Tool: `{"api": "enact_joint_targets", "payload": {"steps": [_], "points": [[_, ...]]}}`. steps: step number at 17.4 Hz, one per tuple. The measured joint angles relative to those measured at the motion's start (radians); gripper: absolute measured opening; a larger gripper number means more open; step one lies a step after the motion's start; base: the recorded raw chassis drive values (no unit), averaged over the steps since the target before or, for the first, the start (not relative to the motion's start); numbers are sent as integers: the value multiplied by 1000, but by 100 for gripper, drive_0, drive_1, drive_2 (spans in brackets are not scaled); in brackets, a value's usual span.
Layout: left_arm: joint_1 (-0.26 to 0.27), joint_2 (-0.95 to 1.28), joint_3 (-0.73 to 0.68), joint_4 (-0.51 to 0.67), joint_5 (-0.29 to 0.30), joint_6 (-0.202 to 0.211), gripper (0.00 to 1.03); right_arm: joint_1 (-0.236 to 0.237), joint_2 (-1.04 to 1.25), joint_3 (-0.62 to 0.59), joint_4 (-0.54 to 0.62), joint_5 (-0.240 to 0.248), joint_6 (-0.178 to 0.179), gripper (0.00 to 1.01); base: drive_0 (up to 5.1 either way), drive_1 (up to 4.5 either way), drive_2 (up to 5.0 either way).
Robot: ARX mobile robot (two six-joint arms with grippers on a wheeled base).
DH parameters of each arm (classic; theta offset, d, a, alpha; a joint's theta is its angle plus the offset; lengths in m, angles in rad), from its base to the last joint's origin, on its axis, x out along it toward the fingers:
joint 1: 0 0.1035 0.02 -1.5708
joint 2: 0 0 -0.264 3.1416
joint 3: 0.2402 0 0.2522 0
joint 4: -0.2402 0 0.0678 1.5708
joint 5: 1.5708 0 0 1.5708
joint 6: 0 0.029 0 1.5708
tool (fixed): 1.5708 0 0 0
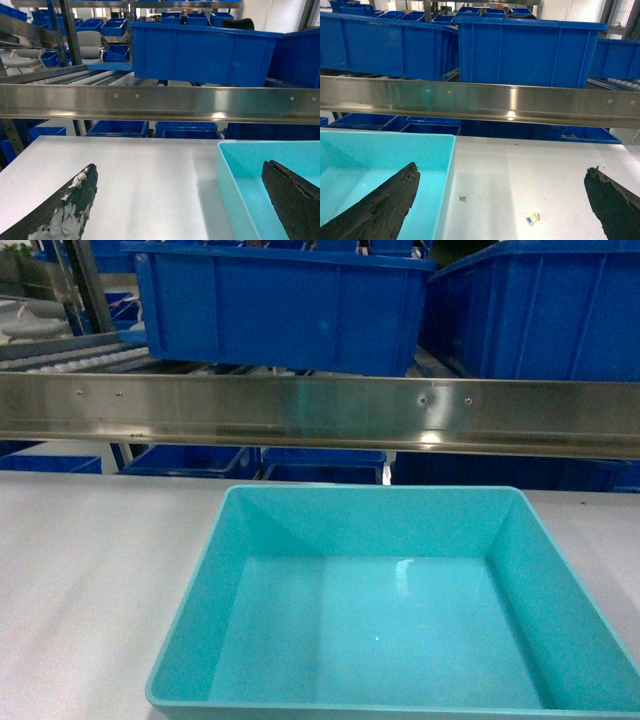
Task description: Organize blue bins on left shelf correctly
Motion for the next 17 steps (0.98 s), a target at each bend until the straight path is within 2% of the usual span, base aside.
{"api": "enact_joint_targets", "payload": {"steps": [17], "points": [[0,0,0,0,0,0,98,0,0,0,0,0,0,98,0,0,0]]}}
